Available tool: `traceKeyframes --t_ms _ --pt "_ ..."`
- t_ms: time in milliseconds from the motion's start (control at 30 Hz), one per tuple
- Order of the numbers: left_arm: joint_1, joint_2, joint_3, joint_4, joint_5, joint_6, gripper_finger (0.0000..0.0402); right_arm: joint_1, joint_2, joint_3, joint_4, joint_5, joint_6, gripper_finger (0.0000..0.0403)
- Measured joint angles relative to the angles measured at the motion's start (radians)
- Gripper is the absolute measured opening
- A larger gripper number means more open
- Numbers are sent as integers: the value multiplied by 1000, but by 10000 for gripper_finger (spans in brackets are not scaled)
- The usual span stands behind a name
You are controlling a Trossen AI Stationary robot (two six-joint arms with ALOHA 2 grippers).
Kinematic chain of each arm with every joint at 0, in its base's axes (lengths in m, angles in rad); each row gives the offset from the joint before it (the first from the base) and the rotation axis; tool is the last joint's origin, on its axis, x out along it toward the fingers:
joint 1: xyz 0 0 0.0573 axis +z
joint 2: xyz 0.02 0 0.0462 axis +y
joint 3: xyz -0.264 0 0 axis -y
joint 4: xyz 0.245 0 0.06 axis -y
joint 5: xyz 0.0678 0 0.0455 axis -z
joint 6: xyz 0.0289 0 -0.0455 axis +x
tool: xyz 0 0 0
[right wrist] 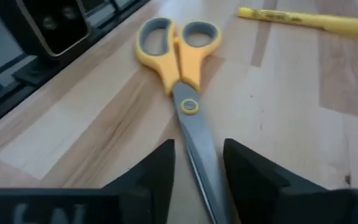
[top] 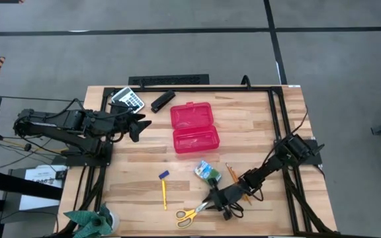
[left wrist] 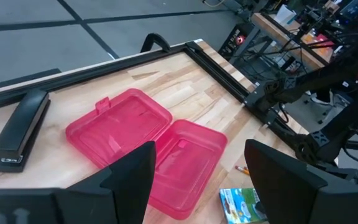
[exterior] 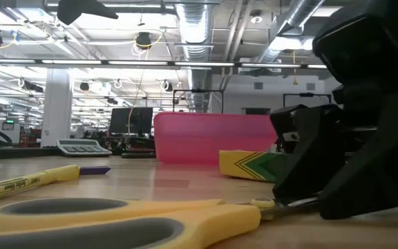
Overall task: Pack school essentials
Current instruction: Put the yellow scissors into the red supply box
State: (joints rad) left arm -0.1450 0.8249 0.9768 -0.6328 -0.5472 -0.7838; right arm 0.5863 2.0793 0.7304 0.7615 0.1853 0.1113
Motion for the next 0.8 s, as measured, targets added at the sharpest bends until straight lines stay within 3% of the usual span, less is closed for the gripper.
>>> traceKeyframes --t_ms 267,467,633,733,800 --pt "0 0 0 1 -7 16 242 -69 -119 -35 -102 -6 12 235" --pt "0 0 0 0 16 15 242 -23 -195 -33 -103 -25 -16 239" --pt "0 0 0 0 17 29 242 20 -269 -22 -117 62 -49 238" --pt "0 0 0 -1 17 39 242 16 -250 -4 -118 69 -90 238" --pt "0 0 0 -1 17 39 242 2 -208 6 -112 16 -104 238"
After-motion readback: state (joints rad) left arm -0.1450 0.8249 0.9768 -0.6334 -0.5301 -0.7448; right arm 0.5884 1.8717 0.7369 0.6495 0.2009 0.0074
